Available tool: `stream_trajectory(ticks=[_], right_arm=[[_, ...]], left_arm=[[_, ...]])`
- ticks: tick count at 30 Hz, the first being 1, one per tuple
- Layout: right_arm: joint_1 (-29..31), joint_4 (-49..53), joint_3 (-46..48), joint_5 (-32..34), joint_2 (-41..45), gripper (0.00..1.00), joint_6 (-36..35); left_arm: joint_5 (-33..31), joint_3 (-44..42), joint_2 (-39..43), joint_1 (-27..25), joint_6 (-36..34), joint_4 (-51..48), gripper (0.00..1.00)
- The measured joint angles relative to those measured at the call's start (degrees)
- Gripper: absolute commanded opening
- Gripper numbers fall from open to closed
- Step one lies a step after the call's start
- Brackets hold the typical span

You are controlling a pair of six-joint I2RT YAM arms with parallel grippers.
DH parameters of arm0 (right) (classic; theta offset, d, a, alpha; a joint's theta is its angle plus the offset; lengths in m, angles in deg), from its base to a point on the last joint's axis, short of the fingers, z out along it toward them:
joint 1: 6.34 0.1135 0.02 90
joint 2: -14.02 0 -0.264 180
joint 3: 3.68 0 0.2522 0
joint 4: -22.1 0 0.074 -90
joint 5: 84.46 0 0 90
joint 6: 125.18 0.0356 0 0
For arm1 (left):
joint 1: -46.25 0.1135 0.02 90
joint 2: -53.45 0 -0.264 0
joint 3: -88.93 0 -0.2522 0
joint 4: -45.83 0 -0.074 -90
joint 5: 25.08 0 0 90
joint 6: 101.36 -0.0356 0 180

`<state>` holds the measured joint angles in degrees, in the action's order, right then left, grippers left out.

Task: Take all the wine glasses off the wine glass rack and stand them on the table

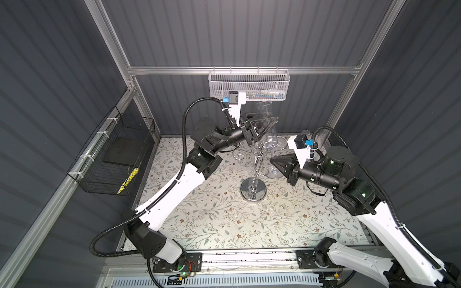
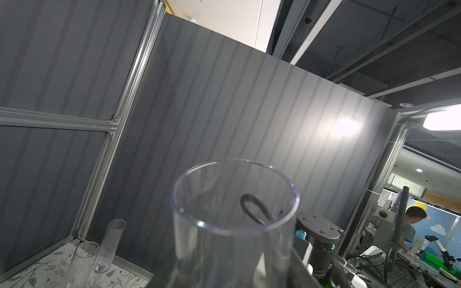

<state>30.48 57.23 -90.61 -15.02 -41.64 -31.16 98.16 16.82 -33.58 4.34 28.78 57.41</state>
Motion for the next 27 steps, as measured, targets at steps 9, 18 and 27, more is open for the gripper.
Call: stream_trajectory(ticks=[9, 18, 27], right_arm=[[0.4, -4.3, 0.0, 7.6, 5.5, 0.99, 0.9], [0.4, -8.4, 0.5, 15.0, 13.5, 0.99, 0.4], [0.4, -8.0, 3.2, 19.6, 15.1, 0.99, 0.0]], left_arm=[[-3.8, -3.0, 5.7, 0.0, -4.9, -3.9, 0.32], [-12.7, -4.3, 19.1, 0.0, -18.2, -14.4, 0.33], [-26.3, -10.5, 29.8, 0.0, -29.9, -25.5, 0.32]])
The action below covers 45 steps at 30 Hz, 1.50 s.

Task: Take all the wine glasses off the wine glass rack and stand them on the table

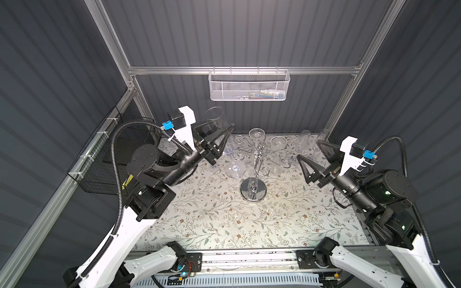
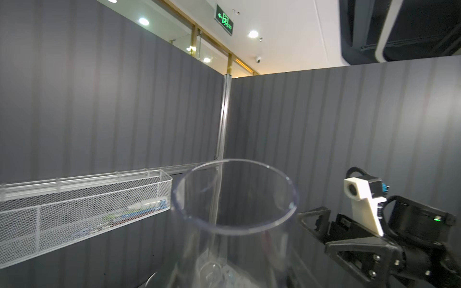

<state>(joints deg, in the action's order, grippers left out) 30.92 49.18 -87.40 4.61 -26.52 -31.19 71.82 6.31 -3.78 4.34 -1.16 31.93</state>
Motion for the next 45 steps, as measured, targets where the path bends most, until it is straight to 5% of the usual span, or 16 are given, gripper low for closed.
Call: stream_trajectory(ticks=[12, 24, 32, 45], right_arm=[[0.0, 1.0, 1.3, 4.0, 2.8, 0.99, -0.4], [0.0, 2.0, 2.1, 7.1, 4.2, 0.99, -0.4], [0.0, 2.2, 2.1, 8.9, 4.0, 0.99, -0.5], [0.0, 2.2, 3.3, 13.2, 1.8, 0.99, -1.4]], left_arm=[[-19.3, -20.9, 9.6, 0.0, -7.2, -2.3, 0.32], [-33.2, -38.5, 5.6, 0.2, -8.8, 13.7, 0.28], [-33.0, -42.5, -6.3, 6.2, -9.6, 28.1, 0.29], [-23.3, -42.5, -25.5, 13.0, -9.2, 47.5, 0.29]])
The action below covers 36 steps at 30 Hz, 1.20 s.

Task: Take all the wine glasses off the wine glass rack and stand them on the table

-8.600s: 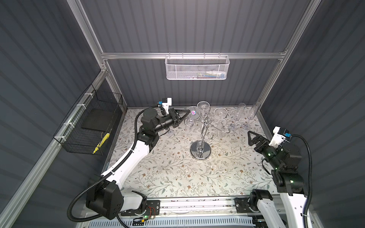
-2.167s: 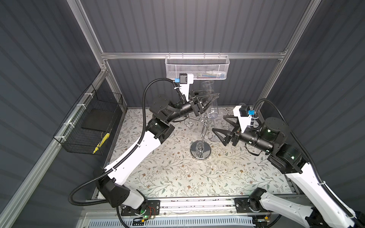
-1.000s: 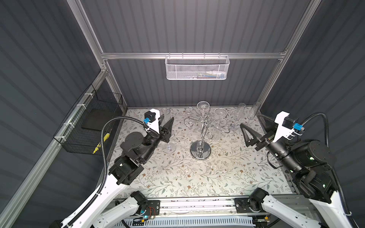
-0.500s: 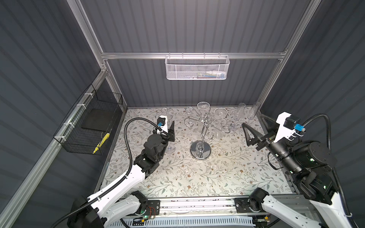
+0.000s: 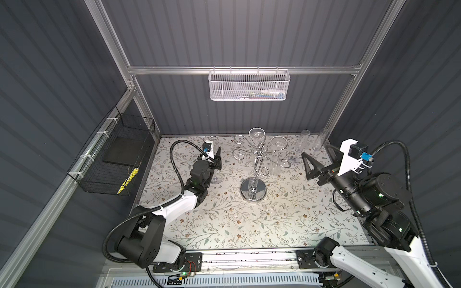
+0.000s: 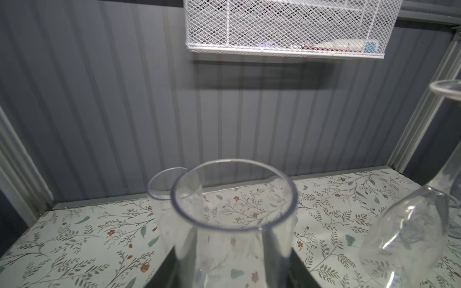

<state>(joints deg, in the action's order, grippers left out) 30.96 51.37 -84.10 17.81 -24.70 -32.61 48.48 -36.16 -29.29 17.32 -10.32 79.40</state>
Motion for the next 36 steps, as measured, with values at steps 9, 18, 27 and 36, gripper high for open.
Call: stream_trajectory(ticks=[9, 18, 27, 36], right_arm=[[0.0, 0.0, 0.0, 2.8, -0.8, 0.99, -0.5], [0.0, 0.7, 0.0, 4.8, -0.9, 0.99, -1.5], [0.0, 1.5, -0.6, 6.2, -1.6, 0.99, -1.8], [0.0, 2.8, -0.8, 6.6, -2.6, 0.99, -2.1]], left_arm=[[6.0, 4.1, -13.8, 0.0, 0.0, 11.4, 0.29], [8.2, 9.6, -26.6, 0.0, -0.1, 26.1, 0.29], [8.1, 15.3, -34.2, 0.0, -0.5, 33.4, 0.29], [7.5, 16.1, -36.7, 0.0, -0.5, 35.2, 0.29]])
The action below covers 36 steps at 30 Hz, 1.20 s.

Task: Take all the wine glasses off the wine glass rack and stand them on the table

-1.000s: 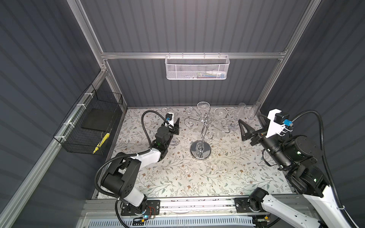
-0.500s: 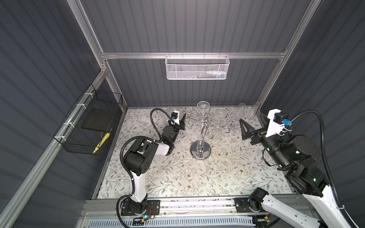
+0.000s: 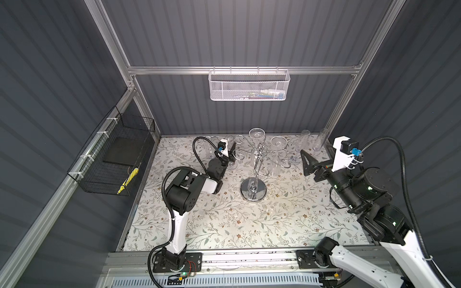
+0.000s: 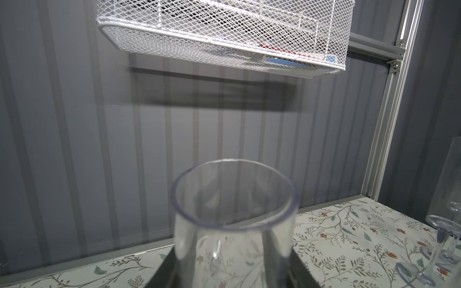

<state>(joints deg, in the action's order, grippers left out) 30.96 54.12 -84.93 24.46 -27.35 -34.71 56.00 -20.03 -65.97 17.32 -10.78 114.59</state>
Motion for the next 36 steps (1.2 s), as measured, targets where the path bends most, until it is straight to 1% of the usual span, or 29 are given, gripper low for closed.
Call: stream_trajectory(ticks=[6, 8, 19, 25, 29, 36], right_arm=[[0.0, 0.2, -0.1, 0.2, 0.1, 0.99, -0.1], [0.0, 0.2, -0.1, 0.2, 0.1, 0.99, -0.1], [0.0, 0.3, -0.1, 0.4, 0.1, 0.99, 0.0], [0.0, 0.3, -0.1, 0.4, 0.1, 0.99, 0.0], [0.0, 0.3, -0.1, 0.4, 0.1, 0.99, 0.0], [0.0, 0.3, -0.1, 0.4, 0.4, 0.99, 0.6]], left_arm=[[0.0, 0.0, -0.2, 0.0, 0.0, 0.3, 0.29], [0.0, 0.0, -0.4, 0.0, 0.0, 0.3, 0.31], [-0.2, 0.0, -1.1, 0.0, 0.0, 1.4, 0.61], [-0.2, 0.0, -1.1, 0.0, -0.2, 1.4, 0.72], [-0.1, 0.0, -1.1, 0.0, -0.2, 1.4, 0.75], [0.0, 0.0, -1.1, 0.0, -0.2, 1.4, 0.76]])
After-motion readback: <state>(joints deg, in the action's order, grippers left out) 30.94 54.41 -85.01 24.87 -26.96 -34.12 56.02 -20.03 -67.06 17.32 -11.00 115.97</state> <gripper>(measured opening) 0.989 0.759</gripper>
